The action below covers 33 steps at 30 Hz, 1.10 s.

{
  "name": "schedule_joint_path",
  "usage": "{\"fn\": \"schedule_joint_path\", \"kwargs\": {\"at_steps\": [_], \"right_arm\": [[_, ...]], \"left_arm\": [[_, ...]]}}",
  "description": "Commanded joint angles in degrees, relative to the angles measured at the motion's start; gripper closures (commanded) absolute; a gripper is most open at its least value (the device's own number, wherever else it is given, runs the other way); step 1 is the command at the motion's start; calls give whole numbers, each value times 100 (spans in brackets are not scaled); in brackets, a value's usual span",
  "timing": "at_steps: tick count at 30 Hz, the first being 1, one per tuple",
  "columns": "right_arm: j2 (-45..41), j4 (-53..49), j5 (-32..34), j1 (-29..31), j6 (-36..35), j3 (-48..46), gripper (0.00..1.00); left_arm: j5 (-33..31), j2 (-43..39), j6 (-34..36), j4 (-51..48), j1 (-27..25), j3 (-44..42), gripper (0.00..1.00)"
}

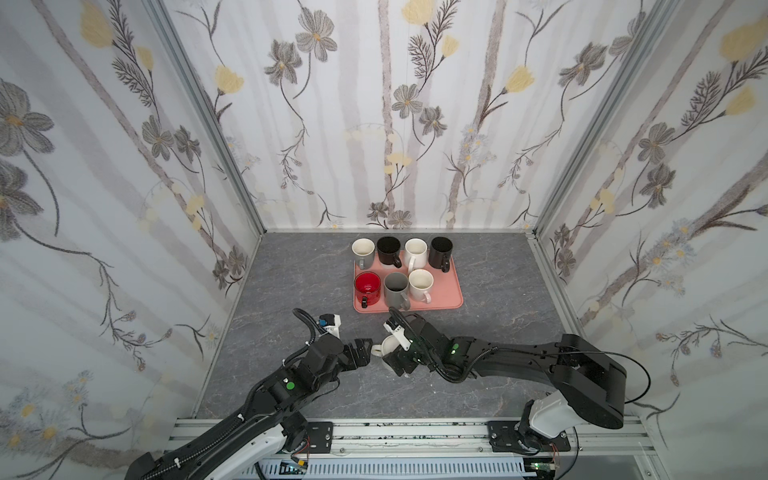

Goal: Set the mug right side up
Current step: 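Grasp the white mug's base with the left gripper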

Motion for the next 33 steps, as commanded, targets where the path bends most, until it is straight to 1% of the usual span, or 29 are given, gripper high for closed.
{"fn": "schedule_joint_path", "kwargs": {"at_steps": [1,3,7,9,13,15,19,25,30,32,33], "right_arm": [[-115,-149,200,-8,289,-211,4],[-172,-200,389,-10,428,-269,4],[-441,-201,686,-88,664,-541,2],[-604,-211,797,-237,816,-683,1],[-908,-160,762,-692,1111,-970,2],[-1037,-152,727,-811,1150,-1039,2],[-1377,-91,684,-906,1180,-1167,3],[-1817,-64,677,-1031,1294,-1312,3],[-2123,-115,823,-1075,1379,-1394,3],[-2202,-147,857,-1089,1396,-1417,3],[-2241,-159,880,-1094,1412,-1439,3]], "left_arm": [[15,351,260,358,8,148,5],[13,610,388,439,9,217,7],[191,1015,505,805,5,251,8],[280,1187,557,990,-11,268,8],[416,1551,699,1256,-70,347,15],[401,1713,802,1325,-170,411,18],[17,2035,1110,1296,-598,642,29],[-760,2724,1543,1128,-1361,1136,38],[-1175,3312,1725,1024,-1671,1553,40],[-1313,3610,1758,941,-1712,1718,43],[-1387,3747,1775,894,-1725,1797,47]]}}
